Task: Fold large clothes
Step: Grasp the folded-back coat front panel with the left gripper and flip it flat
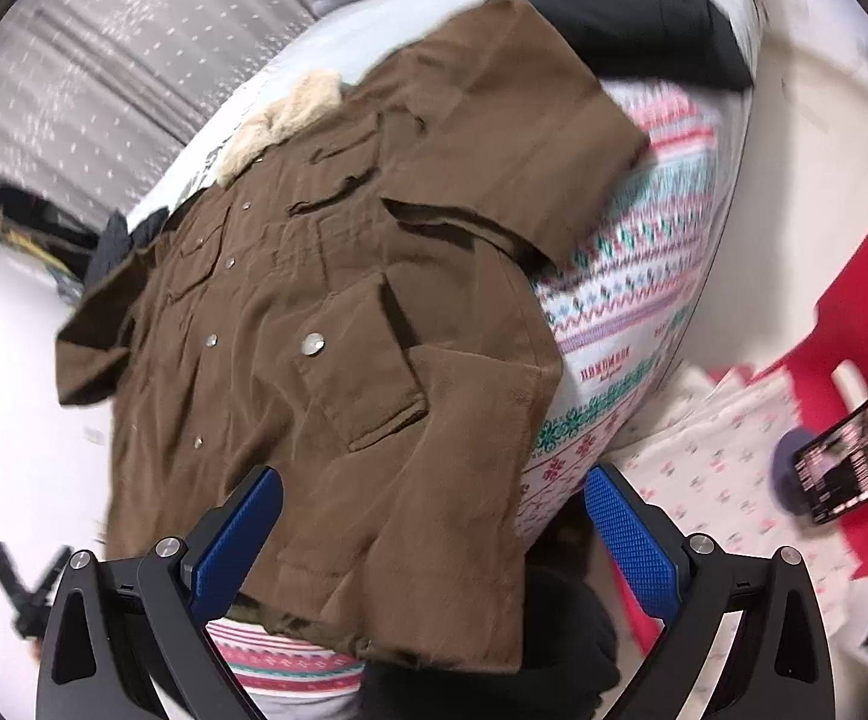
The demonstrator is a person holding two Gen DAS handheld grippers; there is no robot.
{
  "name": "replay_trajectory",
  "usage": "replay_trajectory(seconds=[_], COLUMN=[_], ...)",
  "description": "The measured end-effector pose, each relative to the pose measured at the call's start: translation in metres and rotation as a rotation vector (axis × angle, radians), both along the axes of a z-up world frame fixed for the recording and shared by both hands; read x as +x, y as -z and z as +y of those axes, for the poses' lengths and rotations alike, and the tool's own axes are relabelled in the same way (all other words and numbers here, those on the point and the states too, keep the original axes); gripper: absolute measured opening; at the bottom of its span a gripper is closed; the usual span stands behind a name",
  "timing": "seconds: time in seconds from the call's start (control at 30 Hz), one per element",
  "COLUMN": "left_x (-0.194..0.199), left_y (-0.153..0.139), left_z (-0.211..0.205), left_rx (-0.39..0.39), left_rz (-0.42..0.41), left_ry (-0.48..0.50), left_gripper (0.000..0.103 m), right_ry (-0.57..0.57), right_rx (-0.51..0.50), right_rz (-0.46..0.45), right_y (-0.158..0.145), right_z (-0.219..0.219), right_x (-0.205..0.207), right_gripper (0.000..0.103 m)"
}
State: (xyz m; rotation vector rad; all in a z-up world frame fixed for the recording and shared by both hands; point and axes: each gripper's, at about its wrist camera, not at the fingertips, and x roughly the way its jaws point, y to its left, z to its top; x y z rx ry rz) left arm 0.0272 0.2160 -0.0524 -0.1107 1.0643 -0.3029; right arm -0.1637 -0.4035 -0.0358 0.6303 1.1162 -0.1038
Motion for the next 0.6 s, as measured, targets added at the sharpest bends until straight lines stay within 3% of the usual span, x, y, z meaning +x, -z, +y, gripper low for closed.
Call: replay_trajectory(seconds=[0.17, 0.2, 0.23, 0.27, 0.3, 0.37, 0.47, 0.5, 0.6], left_x=[0.040, 0.045, 0.044, 0.041, 0.036, 0.025, 0.005, 0.000, 0.001], left_y=[0.060, 0.073, 0.079, 0.079, 0.075, 0.053, 0.015, 0.009, 0.027], left_z=[-0.022, -0.027, -0.032, -0.035, -0.039, -0.046, -0.036, -0.032, -0.035], left_rx=[-0.091, -0.107, -0.130, -0.145, -0.169, -0.150, -0.154, -0.117, -0.019], left_rz=[0.231, 0.284, 0.317, 0.325, 0.313, 0.236, 0.122, 0.101, 0.175], left_ry=[0.026, 0.019, 0.024, 0.028, 0.044, 0.062, 0.055, 0.041, 0.056], left_gripper=[0.086, 0.081, 0.064, 0.041, 0.030, 0.022, 0.020, 0.019, 0.020], right_ry=[0.067, 0.077, 0.074, 0.053, 0.030, 0.010, 0.012, 0.014, -0.010], right_rx=[0.197, 0.261, 0.345, 0.437, 0.472, 0.403, 0.317, 0.288, 0.129], right_rz=[0.057, 0.059, 0.063, 0.055, 0.030, -0.024, -0.140, -0.163, -0.082], right_y=[0.047, 0.057, 0.066, 0.073, 0.073, 0.055, 0.015, 0.006, 0.003], right_z=[-0.025, -0.028, -0.029, -0.028, -0.025, -0.019, -0.021, -0.023, -0.021], right_x=[-0.004, -0.006, -0.007, -0.007, -0.008, -0.012, -0.025, -0.029, -0.027], right_gripper=[0.096, 0.079, 0.057, 0.045, 0.025, 0.013, 0.009, 0.009, 0.009])
